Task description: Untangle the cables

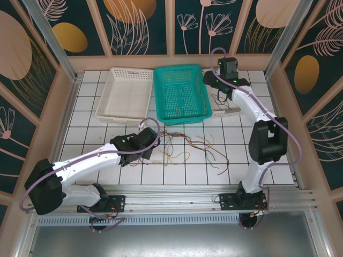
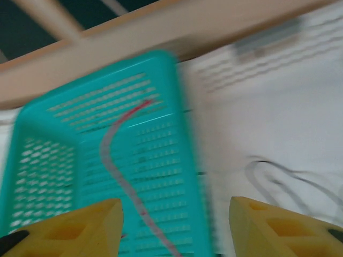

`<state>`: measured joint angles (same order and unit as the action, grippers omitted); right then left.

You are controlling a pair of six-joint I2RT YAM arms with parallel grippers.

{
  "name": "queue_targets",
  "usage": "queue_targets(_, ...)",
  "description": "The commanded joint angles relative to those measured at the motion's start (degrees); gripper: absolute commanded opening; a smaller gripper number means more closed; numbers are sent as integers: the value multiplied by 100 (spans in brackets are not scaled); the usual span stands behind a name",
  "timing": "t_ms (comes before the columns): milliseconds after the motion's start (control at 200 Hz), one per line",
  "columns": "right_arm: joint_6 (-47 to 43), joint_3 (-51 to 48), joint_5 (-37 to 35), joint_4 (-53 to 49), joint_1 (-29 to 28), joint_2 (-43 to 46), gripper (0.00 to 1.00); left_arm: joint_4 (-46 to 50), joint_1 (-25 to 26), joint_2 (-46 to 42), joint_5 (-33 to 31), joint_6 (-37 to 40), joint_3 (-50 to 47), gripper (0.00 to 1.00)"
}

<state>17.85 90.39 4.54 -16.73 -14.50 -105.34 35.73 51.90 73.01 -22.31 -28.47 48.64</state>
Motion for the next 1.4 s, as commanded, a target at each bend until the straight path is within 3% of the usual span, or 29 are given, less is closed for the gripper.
queue_targets(0, -287, 321, 1019, 57, -260, -631, 54, -52, 51, 36, -32, 87, -48, 0)
queue_targets(125, -501, 523, 669, 63, -589, -974, 54, -56, 49, 11, -37, 81, -50, 0)
queue_targets(305, -457, 810, 450, -67, -624, -1511, 54, -49, 57, 20, -37, 78, -56, 0)
queue_targets(510, -542, 944, 391, -174, -748, -1856, 48, -56, 50, 42, -21, 79, -56, 0)
queue_targets(871, -864, 1143, -53, -507, -947, -1814, 47, -52, 55, 126, -26, 87, -46, 0)
queue_targets(1041, -782, 538, -111, 96, -949, -913, 51, -56, 56, 132, -23, 87, -44, 0)
queue_targets(1131, -850, 782, -519, -262, -925, -749, 56, -53, 56, 159, -20, 93, -48, 0)
queue_targets(1286, -1023, 1522, -1481, -1356, -914, -1129, 57, -49, 54, 137, -35, 89, -45, 0)
queue_targets(1396, -953, 1558, -1628, -1669, -903, -1334, 57, -56, 50, 134, -41, 87, -47, 0)
